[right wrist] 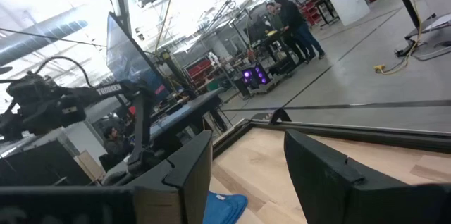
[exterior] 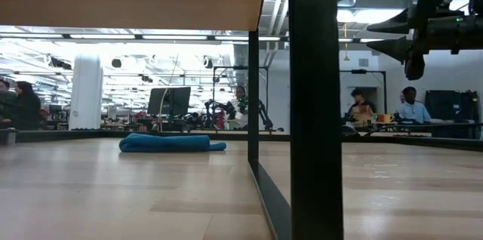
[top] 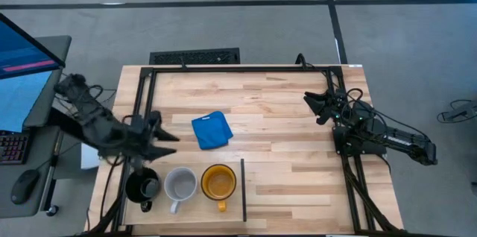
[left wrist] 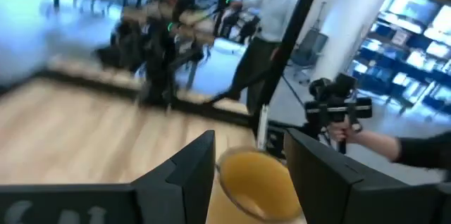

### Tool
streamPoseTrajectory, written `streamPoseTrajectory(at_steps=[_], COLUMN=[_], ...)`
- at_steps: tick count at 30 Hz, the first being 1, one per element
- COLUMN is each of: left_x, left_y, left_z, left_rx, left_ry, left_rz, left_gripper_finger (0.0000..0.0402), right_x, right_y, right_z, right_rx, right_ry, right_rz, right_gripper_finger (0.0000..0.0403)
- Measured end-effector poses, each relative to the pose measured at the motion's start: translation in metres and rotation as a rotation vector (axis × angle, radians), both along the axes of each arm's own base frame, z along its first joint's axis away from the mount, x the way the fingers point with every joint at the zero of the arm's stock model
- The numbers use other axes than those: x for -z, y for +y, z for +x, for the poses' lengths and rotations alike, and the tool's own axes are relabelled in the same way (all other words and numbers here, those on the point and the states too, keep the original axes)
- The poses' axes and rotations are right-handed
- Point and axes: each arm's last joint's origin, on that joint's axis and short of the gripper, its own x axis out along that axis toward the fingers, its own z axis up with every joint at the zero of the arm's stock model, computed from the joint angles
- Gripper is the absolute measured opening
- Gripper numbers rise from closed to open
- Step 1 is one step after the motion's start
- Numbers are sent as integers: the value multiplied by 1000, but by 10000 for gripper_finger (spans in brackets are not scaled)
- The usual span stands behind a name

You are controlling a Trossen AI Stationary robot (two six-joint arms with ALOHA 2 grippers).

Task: Stack small to large cups/mugs on shelf
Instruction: Return to Home Position

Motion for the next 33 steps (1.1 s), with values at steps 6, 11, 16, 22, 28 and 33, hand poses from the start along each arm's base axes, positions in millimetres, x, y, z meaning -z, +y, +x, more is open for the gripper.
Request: streamPoseTrajectory(at_steps=[6, 11, 16, 22, 28, 33], left_x=[14, 27, 22, 16, 31, 39], left_y=[30, 56, 76, 96, 117, 131], left_z=[17, 21, 20, 26, 35, 41], left_rx=[-133, -314, -373, -295, -343, -339], left_ry=[-2, 120, 110, 38, 191, 242], left_rz=[183, 302, 341, 343, 331, 305], left_gripper_finger=[162, 162, 162, 162, 162, 162], right_x=[0, -1, -1, -1, -1, -1], right_y=[0, 1, 2, 2, 2, 2], right_z=[0, 0, 1, 1, 1, 1], right_rx=[-10, -27, -35, -42, -48, -48], right_ry=[3, 14, 37, 39, 40, 40], right_rz=[-7, -53, -102, -105, -106, -106], right_gripper_finger=[200, 200, 200, 200, 200, 200])
